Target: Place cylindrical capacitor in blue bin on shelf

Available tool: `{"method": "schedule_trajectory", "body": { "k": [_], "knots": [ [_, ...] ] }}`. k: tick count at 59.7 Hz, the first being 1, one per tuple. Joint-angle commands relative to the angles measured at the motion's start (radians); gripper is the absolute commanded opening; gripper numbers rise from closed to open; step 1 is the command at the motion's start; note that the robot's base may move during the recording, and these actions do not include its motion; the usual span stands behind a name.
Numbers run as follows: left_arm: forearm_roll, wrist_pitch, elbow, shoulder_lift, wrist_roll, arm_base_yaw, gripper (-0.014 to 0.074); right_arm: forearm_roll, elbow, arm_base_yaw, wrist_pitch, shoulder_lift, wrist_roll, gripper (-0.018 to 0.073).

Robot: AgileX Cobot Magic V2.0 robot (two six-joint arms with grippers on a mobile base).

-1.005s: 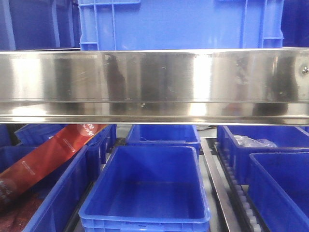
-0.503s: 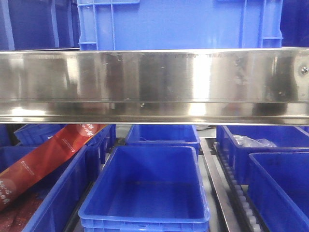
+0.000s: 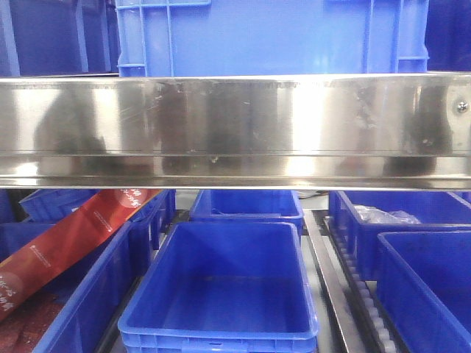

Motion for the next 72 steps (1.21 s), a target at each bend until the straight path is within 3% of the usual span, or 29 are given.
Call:
{"method": "schedule_trajectory", "body": {
  "k": [1, 11, 62, 67, 72],
  "knots": [
    [0.046, -0.043, -0.002, -0.006, -0.008, -0.001, -0.0111, -0.008, -0.002, -0.001, -0.023, -0.005, 0.0, -0.0162],
    [0.073, -0.05, -0.002, -0.006, -0.11, -0.053, -0.0111, -0.008, -0.002, -0.001, -0.023, -0.005, 0.0, -0.0162],
    [0.074, -0.059, -0.002, -0.006, -0.11, -0.072, -0.0111, -0.003, -0.002, -0.001, -0.019, -0.005, 0.0, -0.0162],
    [0.074, -0.059, -0.002, -0.006, -0.11, -0.072, -0.0111, -0.003, 0.003, -0.033, 0.012, -0.01, 0.0, -0.0162],
    [0.074, -0.059, -0.002, -0.006, -0.11, -0.072, -0.0111, 0.01, 0.031, -0.113, 0.017, -0.047, 0.0, -0.0162]
  ]
}}
